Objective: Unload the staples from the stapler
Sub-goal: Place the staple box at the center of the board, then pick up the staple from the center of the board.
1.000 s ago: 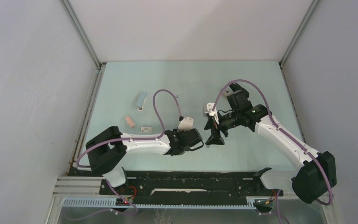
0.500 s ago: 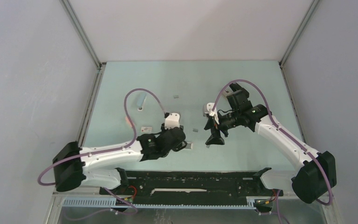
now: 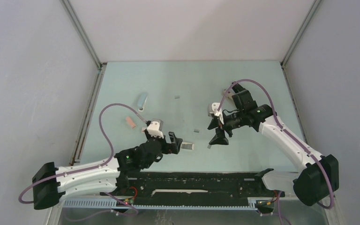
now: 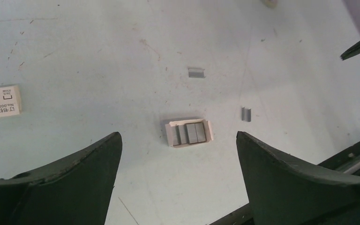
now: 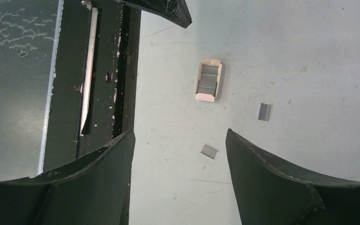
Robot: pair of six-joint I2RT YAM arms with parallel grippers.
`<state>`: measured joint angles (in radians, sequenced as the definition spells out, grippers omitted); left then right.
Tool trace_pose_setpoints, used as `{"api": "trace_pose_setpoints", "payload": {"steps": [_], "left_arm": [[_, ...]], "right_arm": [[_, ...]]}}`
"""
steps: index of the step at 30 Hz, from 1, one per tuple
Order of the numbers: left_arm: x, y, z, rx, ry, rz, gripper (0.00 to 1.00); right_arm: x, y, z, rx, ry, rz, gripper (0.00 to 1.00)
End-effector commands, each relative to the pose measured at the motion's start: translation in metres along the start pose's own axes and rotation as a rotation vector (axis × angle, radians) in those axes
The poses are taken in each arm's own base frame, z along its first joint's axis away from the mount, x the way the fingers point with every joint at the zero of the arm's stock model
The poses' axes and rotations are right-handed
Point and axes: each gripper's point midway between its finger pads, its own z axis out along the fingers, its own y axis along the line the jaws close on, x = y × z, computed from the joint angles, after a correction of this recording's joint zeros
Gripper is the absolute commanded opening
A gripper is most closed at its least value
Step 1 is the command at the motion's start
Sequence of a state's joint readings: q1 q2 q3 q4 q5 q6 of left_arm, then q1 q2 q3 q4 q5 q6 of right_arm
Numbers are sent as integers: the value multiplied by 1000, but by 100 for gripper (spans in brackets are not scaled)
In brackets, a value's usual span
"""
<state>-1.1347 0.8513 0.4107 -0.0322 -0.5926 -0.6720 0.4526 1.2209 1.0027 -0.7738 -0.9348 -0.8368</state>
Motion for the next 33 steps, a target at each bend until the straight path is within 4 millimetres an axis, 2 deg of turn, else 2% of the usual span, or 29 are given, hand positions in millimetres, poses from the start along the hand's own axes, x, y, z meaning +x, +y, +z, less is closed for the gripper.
{"api": "trace_pose_setpoints", "payload": {"steps": [1,9,13,18,21,25,33], "left_arm": [[-15,-1,-2,42,-116,-84,98],[-8,10,-7,68,-152,-120,99],[-5,11,-9,95,-165,-121,100],[-7,3,-13,147,-159,-111,100],[-7,-3,-15,187,-159,-124,100],[-5,-6,-17,224,-175,-153,100],[1,4,-17,207,-187,-159,100]], "right_arm": [[-4,9,-4,-33,-29,-48,80],[2,17,-5,-68,-14,-128,80],[5,26,-5,-109,-2,-268,81],[11,37,-6,-155,33,-446,88],[14,33,-7,-150,54,-506,94],[21,28,-1,-172,85,-556,94],[42,19,10,-220,174,-590,94]]}}
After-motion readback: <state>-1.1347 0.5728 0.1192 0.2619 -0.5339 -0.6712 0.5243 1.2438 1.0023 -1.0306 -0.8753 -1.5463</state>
